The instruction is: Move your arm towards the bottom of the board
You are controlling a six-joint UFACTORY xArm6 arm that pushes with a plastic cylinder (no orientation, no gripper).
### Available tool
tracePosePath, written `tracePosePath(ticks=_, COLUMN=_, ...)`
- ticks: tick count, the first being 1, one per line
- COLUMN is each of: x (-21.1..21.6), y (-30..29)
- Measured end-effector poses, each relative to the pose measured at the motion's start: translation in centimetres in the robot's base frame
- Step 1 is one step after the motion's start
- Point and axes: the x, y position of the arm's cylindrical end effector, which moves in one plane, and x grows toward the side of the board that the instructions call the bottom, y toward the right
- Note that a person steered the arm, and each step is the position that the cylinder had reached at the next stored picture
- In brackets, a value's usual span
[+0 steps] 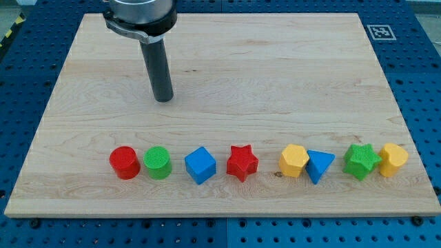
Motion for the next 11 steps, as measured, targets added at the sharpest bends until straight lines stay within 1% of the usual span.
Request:
tracePosePath(ticks=1, x=0.1, y=0.0)
tracePosePath(ticks=2, x=0.2, y=-1.4)
tracePosePath(ticks=3, x=3.1, y=-5.7)
tracePosePath(ticks=4, x=7.3, y=-9.1)
tracePosePath(ticks=5, x=13.4, y=-9.7)
tracePosePath(ticks=6, x=15.4, y=-9.7)
tracePosePath(ticks=7, x=16.7, y=-6.2)
tracePosePath(ticks=8, x=19.3, y=1.5)
tracePosePath(ticks=9, x=19.4, y=4.0)
tracePosePath(ticks=10, x=17.8, y=4.2)
tracePosePath(ticks=11, x=15.2, y=4.5)
